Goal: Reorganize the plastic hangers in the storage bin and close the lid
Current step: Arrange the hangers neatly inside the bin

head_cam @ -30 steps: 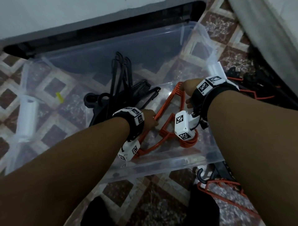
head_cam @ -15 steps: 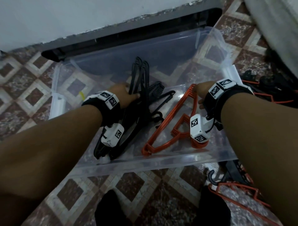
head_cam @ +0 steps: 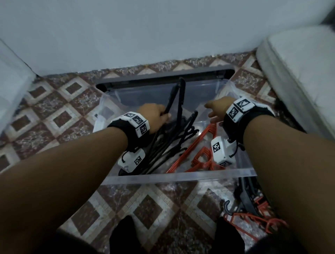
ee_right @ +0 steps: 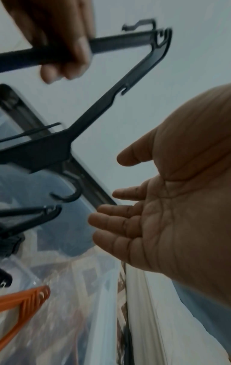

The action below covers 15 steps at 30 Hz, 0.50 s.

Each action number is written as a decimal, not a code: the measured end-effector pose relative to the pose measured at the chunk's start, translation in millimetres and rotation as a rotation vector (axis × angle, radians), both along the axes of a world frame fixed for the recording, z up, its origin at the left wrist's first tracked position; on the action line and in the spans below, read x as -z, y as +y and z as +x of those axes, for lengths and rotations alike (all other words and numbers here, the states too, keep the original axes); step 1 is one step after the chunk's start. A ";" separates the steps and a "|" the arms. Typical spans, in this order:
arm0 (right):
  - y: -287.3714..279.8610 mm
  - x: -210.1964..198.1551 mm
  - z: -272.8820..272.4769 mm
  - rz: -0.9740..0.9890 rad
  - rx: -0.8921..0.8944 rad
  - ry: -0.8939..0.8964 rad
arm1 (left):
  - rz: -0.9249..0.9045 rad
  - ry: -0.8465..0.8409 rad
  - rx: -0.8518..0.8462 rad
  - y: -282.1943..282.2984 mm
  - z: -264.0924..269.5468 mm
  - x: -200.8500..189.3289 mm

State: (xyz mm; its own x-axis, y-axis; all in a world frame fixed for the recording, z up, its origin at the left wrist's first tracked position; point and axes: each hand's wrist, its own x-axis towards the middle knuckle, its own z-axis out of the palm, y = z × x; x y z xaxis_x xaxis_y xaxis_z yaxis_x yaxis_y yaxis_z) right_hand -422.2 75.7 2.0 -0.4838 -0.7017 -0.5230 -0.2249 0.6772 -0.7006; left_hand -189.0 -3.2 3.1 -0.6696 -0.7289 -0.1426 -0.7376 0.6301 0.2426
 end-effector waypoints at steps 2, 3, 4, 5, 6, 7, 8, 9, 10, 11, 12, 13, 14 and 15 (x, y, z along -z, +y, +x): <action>9.3 -28.0 10.3 -0.047 -0.007 0.010 | -0.031 0.131 0.000 8.9 9.8 -47.9; 13.8 -39.4 14.3 -0.071 -0.048 0.070 | -0.042 0.209 -0.002 13.7 15.8 -72.1; 20.5 -51.6 20.2 -0.090 -0.096 0.132 | -0.032 0.301 -0.015 18.1 22.2 -93.9; 26.9 -59.5 23.6 -0.124 -0.146 0.204 | 0.004 0.399 -0.032 23.8 29.7 -113.5; 35.4 -67.0 29.2 -0.169 -0.132 0.228 | 0.048 0.497 -0.043 29.7 37.9 -129.9; 43.4 -71.2 33.4 -0.203 -0.099 0.213 | 0.073 0.592 -0.045 35.4 46.4 -142.2; 50.4 -72.7 36.8 -0.245 -0.041 0.184 | 0.076 0.679 -0.040 40.4 54.7 -150.9; 55.1 -73.2 40.0 -0.300 0.003 0.164 | 0.083 0.763 -0.032 43.8 63.0 -155.5; 57.8 -74.4 43.9 -0.377 0.036 0.115 | 0.110 0.842 -0.019 45.9 70.1 -157.4; 59.0 -77.5 46.7 -0.475 0.051 0.029 | 0.162 0.910 -0.005 46.3 75.2 -156.3; 58.4 -82.4 48.7 -0.585 0.063 -0.073 | 0.221 0.959 0.007 45.7 78.9 -153.0; 57.1 -89.6 50.1 -0.671 0.071 -0.159 | 0.272 0.984 0.011 44.2 81.8 -148.4; 56.0 -97.0 49.8 -0.726 0.065 -0.210 | 0.303 0.992 0.000 41.9 84.0 -142.3; 55.1 -104.0 49.4 -0.762 0.045 -0.246 | 0.327 0.999 -0.025 39.0 85.5 -135.6</action>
State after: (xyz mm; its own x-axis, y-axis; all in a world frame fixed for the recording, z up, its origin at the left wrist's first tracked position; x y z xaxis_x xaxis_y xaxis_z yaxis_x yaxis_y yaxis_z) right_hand -372.8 130.8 105.9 -0.4530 -0.8915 -0.0029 0.0123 -0.0030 -0.9999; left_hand -103.5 35.8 138.7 -0.5765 -0.7699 0.2737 -0.1207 0.4116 0.9034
